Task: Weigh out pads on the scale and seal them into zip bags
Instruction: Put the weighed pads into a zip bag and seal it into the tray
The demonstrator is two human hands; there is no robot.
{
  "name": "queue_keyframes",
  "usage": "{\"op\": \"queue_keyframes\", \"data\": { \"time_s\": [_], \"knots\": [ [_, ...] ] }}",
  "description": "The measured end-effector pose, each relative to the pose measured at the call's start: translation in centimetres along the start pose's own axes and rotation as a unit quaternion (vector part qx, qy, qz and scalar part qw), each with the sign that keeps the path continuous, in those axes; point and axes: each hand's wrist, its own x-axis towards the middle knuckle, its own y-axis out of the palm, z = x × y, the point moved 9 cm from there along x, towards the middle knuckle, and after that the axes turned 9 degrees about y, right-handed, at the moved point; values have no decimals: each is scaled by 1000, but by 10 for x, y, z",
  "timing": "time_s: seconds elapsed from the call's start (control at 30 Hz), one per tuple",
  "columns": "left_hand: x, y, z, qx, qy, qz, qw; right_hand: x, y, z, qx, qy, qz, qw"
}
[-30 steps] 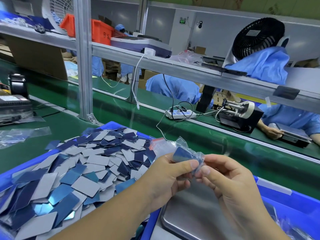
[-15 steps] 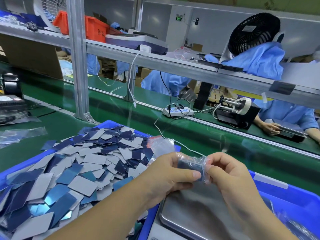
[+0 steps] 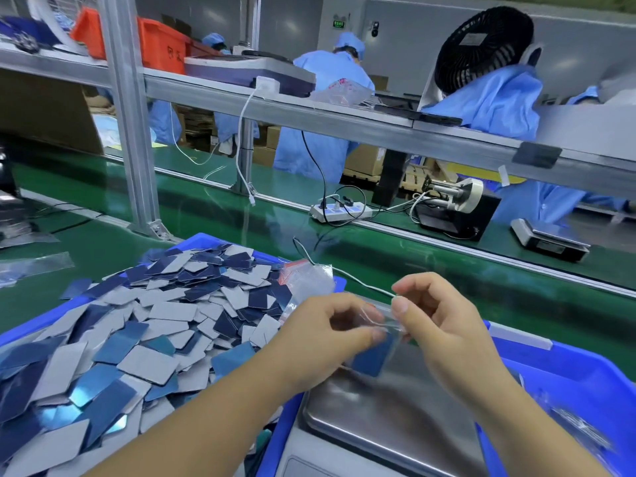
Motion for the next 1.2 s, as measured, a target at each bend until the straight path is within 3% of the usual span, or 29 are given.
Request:
{"op": "queue_keyframes", "data": {
  "time_s": [0.2, 0.4, 0.8, 0.93, 1.2],
  "knots": [
    [2, -6, 4, -90, -39, -43, 994, 0, 6, -2, 11, 2, 35, 999],
    [1, -8, 1, -165, -59, -51, 983, 3, -1, -8, 46, 4, 6, 999],
    [-2, -10, 2, -180, -77, -73, 978, 5, -4, -11, 91, 17, -12, 996],
    [-2, -12, 3, -188, -81, -76, 976, 5, -2, -14, 163, 43, 4, 986],
    [-2, -7, 7, -238, -95, -57, 965, 3, 4, -10, 169, 37, 32, 984]
  ]
}}
